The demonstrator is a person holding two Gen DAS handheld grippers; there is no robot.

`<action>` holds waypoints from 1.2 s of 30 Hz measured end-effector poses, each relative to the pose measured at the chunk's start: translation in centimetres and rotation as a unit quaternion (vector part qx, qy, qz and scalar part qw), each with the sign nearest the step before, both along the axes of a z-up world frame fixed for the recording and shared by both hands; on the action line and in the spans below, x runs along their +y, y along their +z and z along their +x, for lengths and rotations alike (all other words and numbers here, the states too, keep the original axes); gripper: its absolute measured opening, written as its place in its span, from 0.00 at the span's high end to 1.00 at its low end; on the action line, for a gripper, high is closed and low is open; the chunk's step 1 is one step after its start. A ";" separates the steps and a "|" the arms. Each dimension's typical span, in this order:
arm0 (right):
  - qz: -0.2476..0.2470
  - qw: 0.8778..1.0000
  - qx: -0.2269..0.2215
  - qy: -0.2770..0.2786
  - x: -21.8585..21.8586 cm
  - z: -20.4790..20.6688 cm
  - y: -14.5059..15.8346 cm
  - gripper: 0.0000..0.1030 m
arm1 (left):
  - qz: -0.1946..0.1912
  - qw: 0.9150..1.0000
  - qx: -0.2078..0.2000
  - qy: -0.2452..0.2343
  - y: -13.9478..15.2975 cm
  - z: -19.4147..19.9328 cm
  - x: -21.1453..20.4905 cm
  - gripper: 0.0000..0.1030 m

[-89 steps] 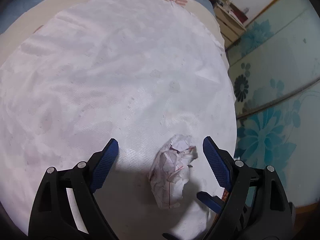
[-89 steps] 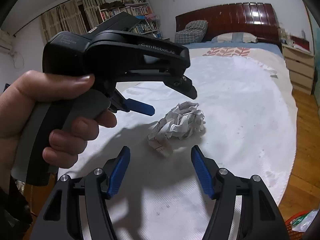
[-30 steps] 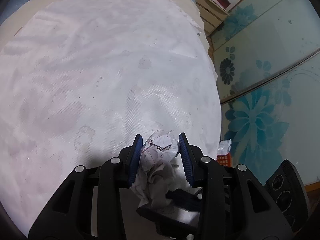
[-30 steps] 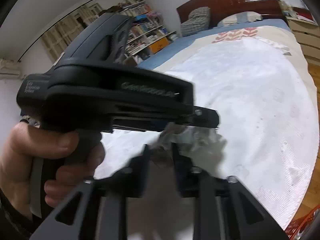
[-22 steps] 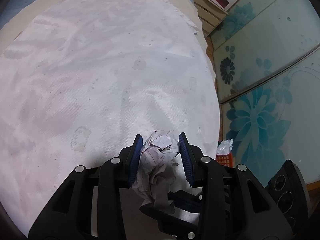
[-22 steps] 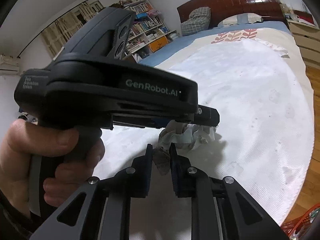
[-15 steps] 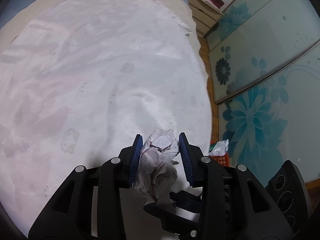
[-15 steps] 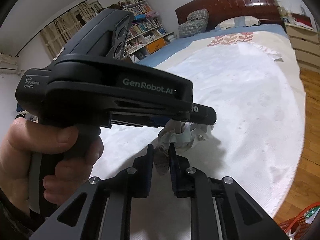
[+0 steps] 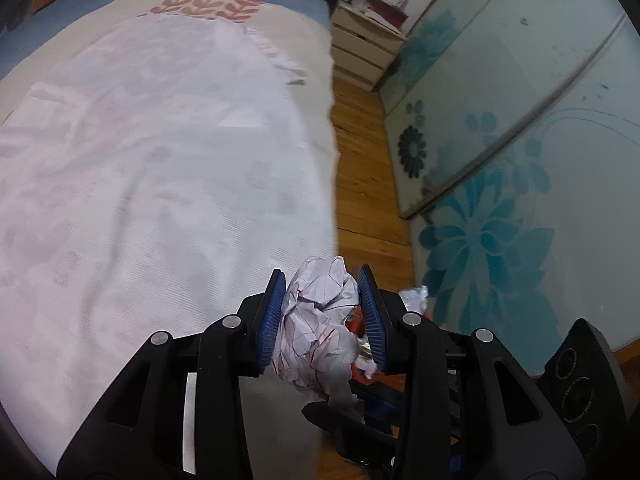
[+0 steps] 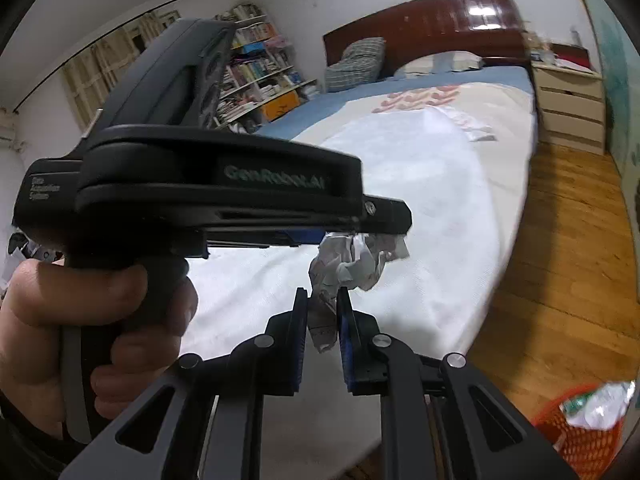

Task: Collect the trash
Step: 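Carry the crumpled tissue to the red basket and open both tools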

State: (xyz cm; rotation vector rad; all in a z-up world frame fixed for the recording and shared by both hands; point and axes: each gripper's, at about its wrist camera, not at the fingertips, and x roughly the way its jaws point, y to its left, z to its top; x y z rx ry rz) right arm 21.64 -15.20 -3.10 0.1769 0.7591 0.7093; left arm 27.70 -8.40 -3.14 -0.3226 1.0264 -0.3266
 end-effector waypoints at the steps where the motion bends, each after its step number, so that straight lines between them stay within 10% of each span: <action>1: -0.001 1.000 0.001 -0.006 -0.7 -0.6 0.2 0.84 | -0.002 1.000 -0.003 -0.005 0.3 -0.4 -0.9 0.63; 18: -0.066 0.988 -0.022 -0.138 -17.4 -11.4 2.3 0.84 | -0.015 0.994 -0.054 -0.090 1.7 -7.3 -18.0 0.63; 36: -0.089 0.953 0.089 -0.274 -33.9 -11.7 -3.6 0.85 | 0.025 0.986 -0.056 -0.158 -2.7 -8.2 -31.4 0.63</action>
